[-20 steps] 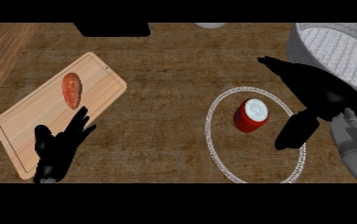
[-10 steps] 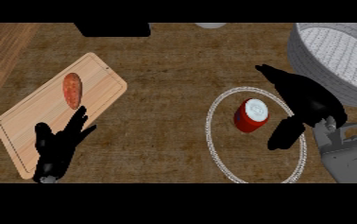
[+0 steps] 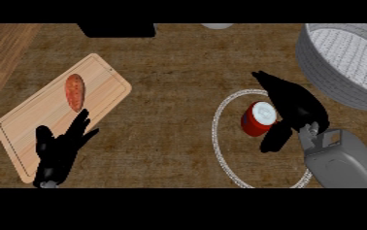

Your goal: Pick the can from the placemat and place it in the basket

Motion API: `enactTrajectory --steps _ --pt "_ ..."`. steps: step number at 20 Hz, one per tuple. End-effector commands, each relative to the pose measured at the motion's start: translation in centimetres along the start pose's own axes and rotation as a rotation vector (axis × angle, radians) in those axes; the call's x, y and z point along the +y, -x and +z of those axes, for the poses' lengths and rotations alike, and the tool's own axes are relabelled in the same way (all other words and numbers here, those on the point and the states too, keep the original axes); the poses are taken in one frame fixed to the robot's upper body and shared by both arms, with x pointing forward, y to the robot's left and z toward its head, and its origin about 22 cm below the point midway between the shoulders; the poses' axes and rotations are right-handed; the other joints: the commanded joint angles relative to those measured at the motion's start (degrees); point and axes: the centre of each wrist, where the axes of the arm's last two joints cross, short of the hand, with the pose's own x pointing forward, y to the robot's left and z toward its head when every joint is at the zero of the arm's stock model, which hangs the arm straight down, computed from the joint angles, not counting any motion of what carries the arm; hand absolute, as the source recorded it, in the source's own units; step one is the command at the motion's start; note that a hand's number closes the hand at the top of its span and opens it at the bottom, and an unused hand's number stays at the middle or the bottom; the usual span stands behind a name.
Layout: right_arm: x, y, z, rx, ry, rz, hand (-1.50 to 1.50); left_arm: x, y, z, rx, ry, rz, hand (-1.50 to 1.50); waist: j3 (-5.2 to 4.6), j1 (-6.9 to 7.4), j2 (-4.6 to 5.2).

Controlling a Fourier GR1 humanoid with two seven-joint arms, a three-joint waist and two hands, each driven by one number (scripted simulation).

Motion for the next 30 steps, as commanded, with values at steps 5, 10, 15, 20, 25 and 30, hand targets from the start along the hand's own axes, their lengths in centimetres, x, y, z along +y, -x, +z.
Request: enactTrajectory --steps 5,10,15,20,25,30 --pt "2.2 -0.3 -2.7 0.04 -0.058 0.061 -1.5 0.9 2.1 0.9 0.124 -0.004 -0.012 0.0 -0.63 0.45 0.48" --pt "2.0 1.4 -3.7 0.096 -0.09 0.069 -1.5 0.1 4.5 0.9 0.133 -0.004 -0.014 0.0 -0.67 0.26 0.64" --pt "3.8 1.2 -2.7 0.068 -0.095 0.052 -1.5 -0.8 3.7 0.7 0.132 0.015 -0.016 0.0 -0.64 -0.3 0.44" --pt "4.6 2.4 -3.9 0.058 -0.09 0.058 -1.5 0.7 1.8 0.5 0.133 -0.006 0.001 0.0 -0.61 0.0 0.49" --pt "5.0 2.5 -4.4 0.073 -0.081 0.064 -1.5 0.1 2.7 -0.2 0.129 -0.011 -0.033 0.0 -0.63 -0.19 0.51" --pt "6.7 2.5 -4.3 0.0 -0.029 0.177 1.5 0.3 2.7 1.6 0.142 -0.011 -0.015 0.0 -0.59 0.25 0.4"
